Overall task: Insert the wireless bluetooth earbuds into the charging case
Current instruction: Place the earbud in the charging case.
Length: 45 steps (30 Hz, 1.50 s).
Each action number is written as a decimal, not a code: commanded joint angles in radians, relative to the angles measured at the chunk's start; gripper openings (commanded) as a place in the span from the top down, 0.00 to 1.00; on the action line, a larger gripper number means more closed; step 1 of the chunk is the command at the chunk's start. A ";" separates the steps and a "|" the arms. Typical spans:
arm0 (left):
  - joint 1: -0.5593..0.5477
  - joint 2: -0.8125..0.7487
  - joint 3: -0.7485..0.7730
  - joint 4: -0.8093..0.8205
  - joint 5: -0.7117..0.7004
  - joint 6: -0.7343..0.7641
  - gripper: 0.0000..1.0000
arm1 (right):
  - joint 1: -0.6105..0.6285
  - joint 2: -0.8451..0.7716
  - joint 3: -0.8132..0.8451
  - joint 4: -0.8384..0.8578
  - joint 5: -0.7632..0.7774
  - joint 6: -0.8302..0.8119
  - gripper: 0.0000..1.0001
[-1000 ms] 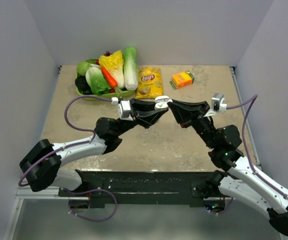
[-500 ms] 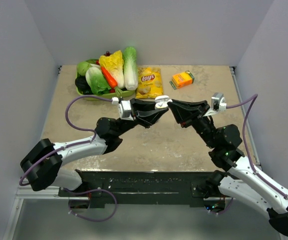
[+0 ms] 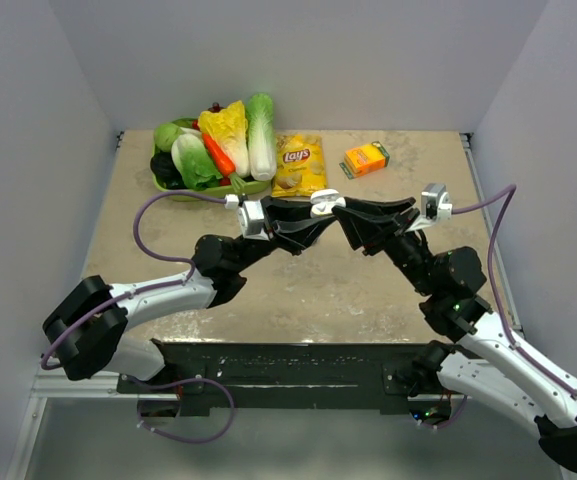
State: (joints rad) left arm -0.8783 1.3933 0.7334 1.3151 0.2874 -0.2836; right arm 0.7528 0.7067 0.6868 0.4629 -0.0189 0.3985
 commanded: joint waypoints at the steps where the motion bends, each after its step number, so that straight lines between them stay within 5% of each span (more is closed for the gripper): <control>1: -0.001 0.009 0.034 0.582 -0.031 0.040 1.00 | 0.014 -0.001 0.066 -0.004 -0.061 0.002 0.58; 15: -0.001 -0.002 0.020 0.582 -0.037 0.050 1.00 | 0.014 0.022 0.122 -0.041 -0.023 0.091 0.37; 32: -0.001 -0.023 0.006 0.582 -0.033 0.060 1.00 | 0.014 0.025 0.174 -0.108 0.046 0.134 0.34; 38: 0.001 -0.033 -0.008 0.582 -0.028 0.057 1.00 | 0.013 0.013 0.227 -0.223 0.220 0.109 0.32; 42: -0.001 -0.051 -0.032 0.582 -0.027 0.063 1.00 | 0.013 0.062 0.328 -0.413 0.376 0.096 0.38; 45: 0.001 -0.066 -0.046 0.582 -0.028 0.078 1.00 | 0.013 0.092 0.362 -0.527 0.431 0.080 0.60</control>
State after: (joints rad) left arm -0.8783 1.3766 0.7059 1.2987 0.2569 -0.2455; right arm 0.7639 0.7670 0.9771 0.1223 0.2695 0.5022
